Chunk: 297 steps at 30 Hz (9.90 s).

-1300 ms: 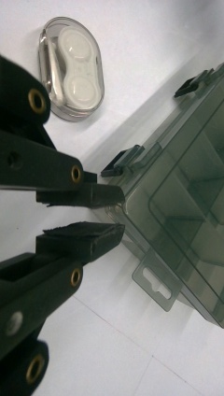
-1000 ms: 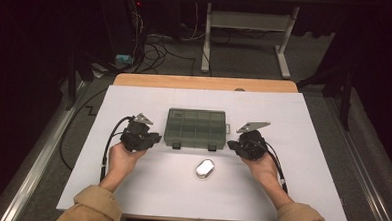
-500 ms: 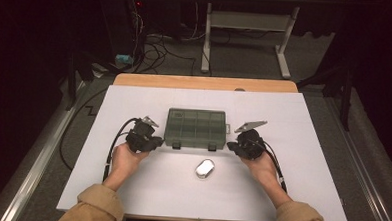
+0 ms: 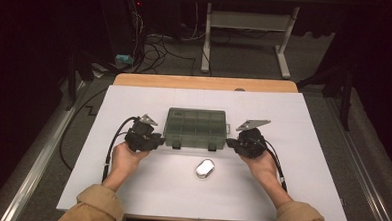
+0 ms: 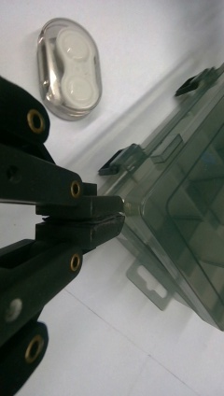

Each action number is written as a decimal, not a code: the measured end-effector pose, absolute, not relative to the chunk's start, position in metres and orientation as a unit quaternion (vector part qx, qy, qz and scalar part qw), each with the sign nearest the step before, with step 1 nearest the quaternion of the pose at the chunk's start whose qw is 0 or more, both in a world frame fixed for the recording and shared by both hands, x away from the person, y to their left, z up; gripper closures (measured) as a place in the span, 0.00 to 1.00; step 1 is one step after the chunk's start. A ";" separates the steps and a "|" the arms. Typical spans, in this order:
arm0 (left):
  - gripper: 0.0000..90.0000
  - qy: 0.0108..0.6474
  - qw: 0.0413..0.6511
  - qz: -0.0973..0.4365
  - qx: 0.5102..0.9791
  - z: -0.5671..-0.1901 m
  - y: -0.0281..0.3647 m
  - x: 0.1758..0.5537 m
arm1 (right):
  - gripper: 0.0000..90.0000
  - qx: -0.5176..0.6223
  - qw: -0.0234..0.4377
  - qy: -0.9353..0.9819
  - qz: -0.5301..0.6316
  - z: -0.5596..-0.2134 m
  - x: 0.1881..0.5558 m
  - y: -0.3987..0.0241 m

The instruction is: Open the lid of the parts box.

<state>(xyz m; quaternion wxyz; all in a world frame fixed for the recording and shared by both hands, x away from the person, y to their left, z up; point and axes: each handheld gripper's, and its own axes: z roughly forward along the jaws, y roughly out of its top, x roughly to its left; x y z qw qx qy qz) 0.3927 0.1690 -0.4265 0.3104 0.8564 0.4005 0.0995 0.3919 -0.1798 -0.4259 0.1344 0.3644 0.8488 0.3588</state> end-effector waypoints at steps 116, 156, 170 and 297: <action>0.66 0.496 0.361 0.138 0.777 -0.437 0.144 0.514 | 0.82 0.469 0.127 0.819 0.306 -0.426 0.454 -0.154; 0.49 0.490 0.352 0.124 0.788 -0.418 0.165 0.497 | 0.81 0.465 0.127 0.818 0.315 -0.428 0.454 -0.157; 0.45 0.469 0.359 0.133 0.796 -0.408 0.173 0.477 | 0.81 0.457 0.135 0.820 0.317 -0.429 0.452 -0.156; 0.40 0.418 0.468 0.199 0.752 -0.430 0.258 0.296 | 0.38 0.448 0.206 0.726 0.479 -0.428 0.298 -0.316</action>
